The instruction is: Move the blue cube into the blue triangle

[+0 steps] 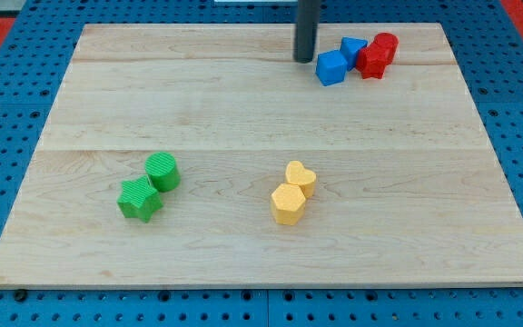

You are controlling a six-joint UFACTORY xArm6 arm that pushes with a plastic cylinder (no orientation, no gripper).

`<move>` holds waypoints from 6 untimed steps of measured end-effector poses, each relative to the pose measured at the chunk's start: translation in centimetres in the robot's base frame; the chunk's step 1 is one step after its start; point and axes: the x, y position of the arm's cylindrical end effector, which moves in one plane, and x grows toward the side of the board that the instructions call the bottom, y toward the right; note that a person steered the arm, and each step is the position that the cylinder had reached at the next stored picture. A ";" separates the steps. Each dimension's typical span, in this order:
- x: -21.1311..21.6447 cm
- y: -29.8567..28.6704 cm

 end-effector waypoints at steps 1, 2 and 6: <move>1.2 -1.0; 1.6 1.8; 9.5 5.6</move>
